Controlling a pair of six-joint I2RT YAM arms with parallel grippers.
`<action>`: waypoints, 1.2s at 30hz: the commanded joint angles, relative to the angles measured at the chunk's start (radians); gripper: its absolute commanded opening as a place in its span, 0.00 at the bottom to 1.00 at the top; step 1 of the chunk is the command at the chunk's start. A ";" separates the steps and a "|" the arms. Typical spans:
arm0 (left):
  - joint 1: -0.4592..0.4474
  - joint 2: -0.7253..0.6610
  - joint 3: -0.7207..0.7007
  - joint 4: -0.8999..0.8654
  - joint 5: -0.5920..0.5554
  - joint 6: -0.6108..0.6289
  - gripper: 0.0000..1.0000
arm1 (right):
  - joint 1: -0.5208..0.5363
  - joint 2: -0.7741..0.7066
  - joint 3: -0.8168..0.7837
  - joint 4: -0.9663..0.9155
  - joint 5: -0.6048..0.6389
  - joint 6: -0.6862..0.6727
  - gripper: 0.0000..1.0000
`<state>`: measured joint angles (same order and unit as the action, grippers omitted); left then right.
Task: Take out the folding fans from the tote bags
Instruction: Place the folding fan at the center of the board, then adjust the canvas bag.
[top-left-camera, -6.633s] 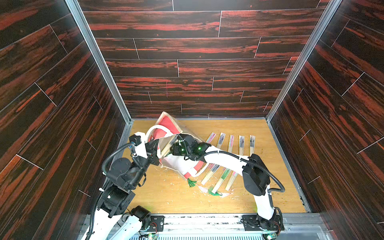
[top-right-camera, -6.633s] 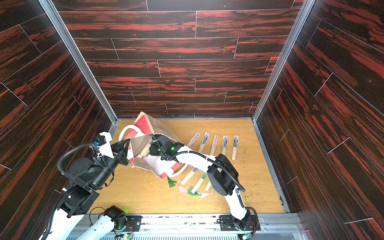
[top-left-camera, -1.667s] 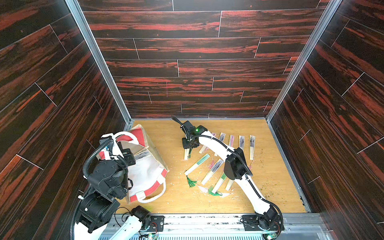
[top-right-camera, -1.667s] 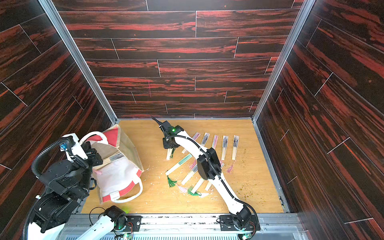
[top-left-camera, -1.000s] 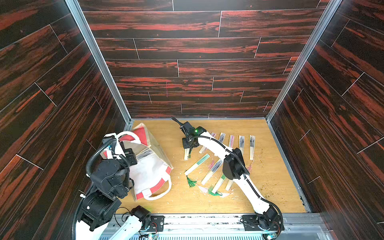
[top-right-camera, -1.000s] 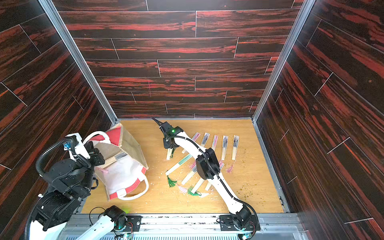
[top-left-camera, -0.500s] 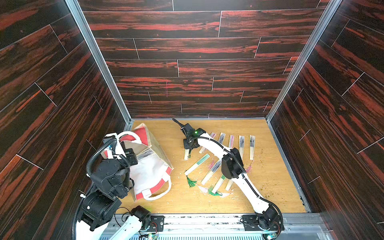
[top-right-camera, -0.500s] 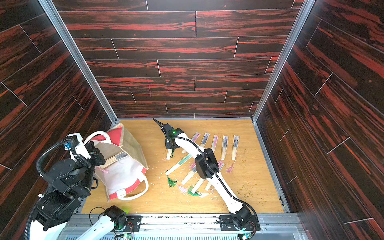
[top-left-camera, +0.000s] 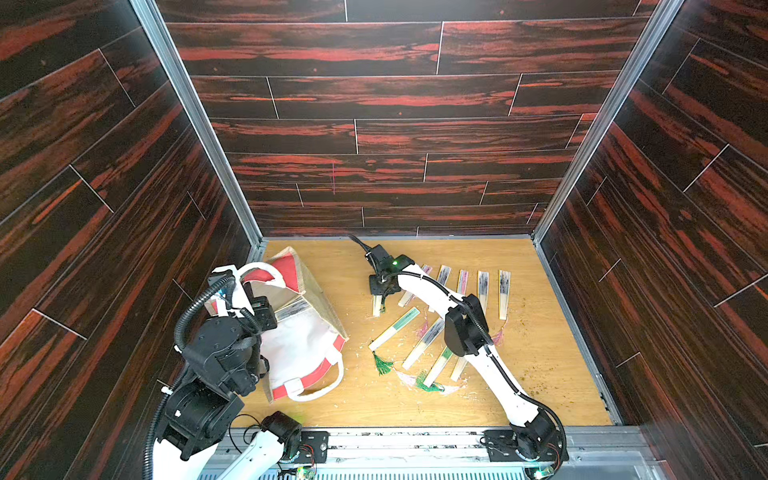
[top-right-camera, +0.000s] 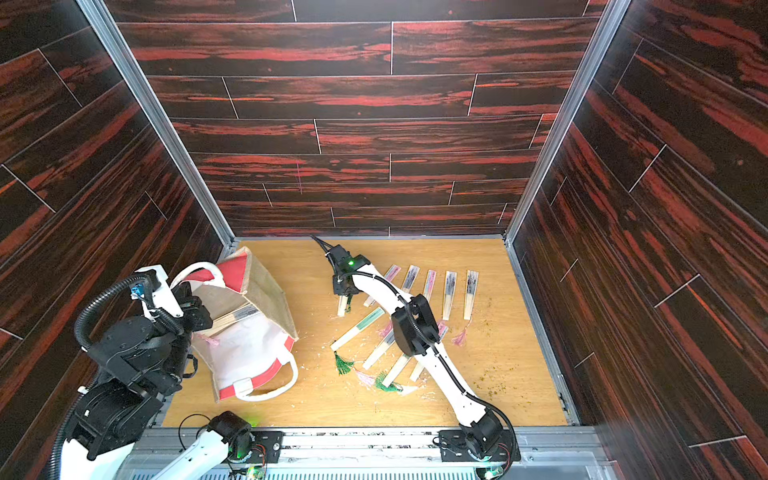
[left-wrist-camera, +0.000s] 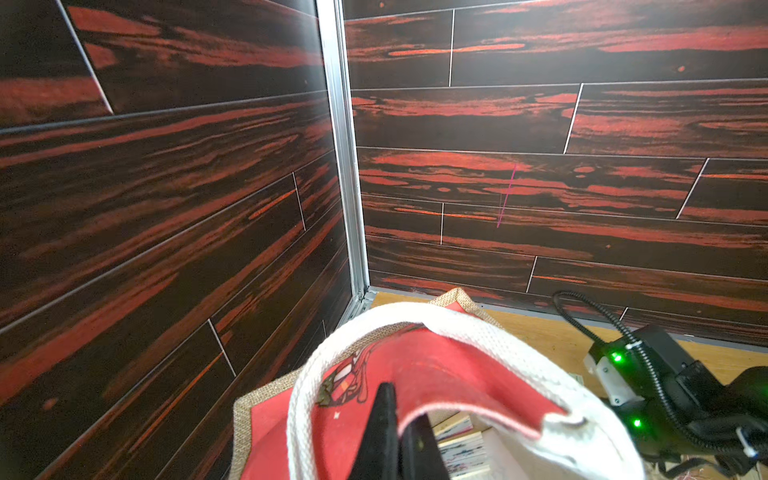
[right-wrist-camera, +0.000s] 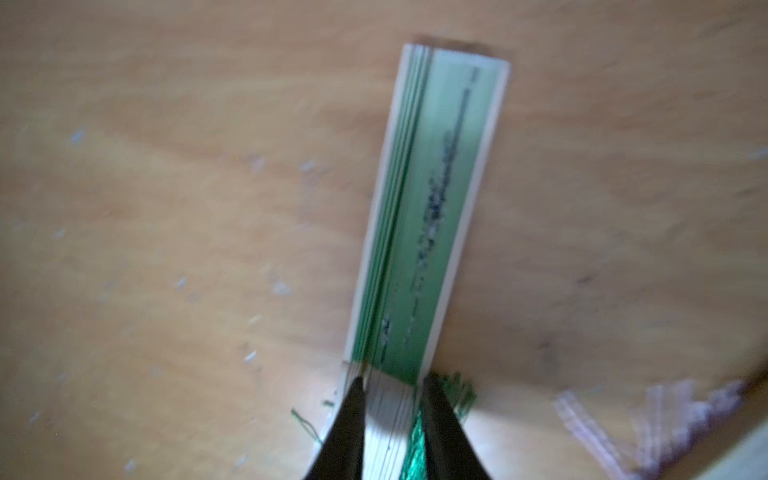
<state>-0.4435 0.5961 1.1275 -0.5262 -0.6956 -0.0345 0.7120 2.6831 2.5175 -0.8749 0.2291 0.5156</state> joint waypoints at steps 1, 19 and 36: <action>0.003 0.001 0.003 0.055 0.002 -0.009 0.00 | -0.050 -0.003 -0.028 -0.067 0.026 0.023 0.22; 0.003 0.043 -0.008 0.064 0.027 -0.025 0.00 | -0.065 -0.191 0.025 -0.005 -0.175 -0.036 0.37; 0.005 0.109 -0.023 0.104 0.035 -0.021 0.00 | 0.146 -1.108 -0.973 0.569 -0.005 -0.053 0.40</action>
<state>-0.4431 0.6960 1.1011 -0.4965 -0.6609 -0.0528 0.8299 1.7298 1.7016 -0.5098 0.2024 0.4526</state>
